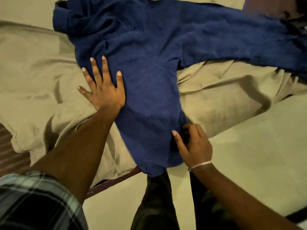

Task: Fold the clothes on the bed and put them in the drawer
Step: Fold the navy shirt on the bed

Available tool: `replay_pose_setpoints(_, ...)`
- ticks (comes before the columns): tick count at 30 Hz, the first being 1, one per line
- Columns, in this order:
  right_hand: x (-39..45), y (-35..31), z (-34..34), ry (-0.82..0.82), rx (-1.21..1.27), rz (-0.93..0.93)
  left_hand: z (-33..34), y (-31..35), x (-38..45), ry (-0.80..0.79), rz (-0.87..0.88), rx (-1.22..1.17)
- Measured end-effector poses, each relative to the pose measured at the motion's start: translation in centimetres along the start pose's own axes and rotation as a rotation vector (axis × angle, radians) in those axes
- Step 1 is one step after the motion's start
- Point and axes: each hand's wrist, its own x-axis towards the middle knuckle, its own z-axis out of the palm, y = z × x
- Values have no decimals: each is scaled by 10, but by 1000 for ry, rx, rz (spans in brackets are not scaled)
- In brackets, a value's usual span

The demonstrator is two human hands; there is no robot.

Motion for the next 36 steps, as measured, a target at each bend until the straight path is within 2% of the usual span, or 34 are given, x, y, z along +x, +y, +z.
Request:
replay_pose_setpoints(3, -35, 20, 19, -78, 30, 121, 1, -2, -1, 4, 9, -2)
replay_pose_setpoints(6, -39, 26, 19, 6, 170, 243, -1, -2, 0, -5, 19, -15)
replay_pose_setpoints(9, -31, 26, 17, 44, 95, 187, -1, -2, -1, 0, 18, -13)
replay_pose_setpoints(13, -21, 30, 24, -15, -20, 161, -2, -1, -1, 0, 16, -13)
replay_pose_setpoints(15, -25, 37, 23, 60, 6, 121, -3, 1, -2, -1, 14, -5)
replay_pose_setpoints(17, -31, 43, 19, 124, 41, 163, -4, 1, -3, 1, 18, 10)
replay_pose_setpoints(20, -36, 50, 23, 0, 6, 223, -6, 3, -1, -1, 20, 11)
replay_pose_setpoints(24, -33, 44, 14, -169, 299, 312, -18, 6, -10, 52, 74, 11)
replay_pose_setpoints(27, -32, 52, 9, -236, 213, 261, -30, 23, -40, 141, 419, -32)
replay_pose_setpoints(29, -32, 59, 6, -271, 193, 293, -25, 34, -63, 50, 658, 14)
replay_pose_setpoints(30, -31, 61, 3, -284, 190, 317, -19, 41, -71, -19, 695, 77)
replay_pose_setpoints(33, -22, 58, -4, -410, 150, 351, -1, 47, -78, -135, 593, 181)
replay_pose_setpoints(36, -16, 56, -8, -554, 47, 360, 1, 52, -79, -140, 548, 153)
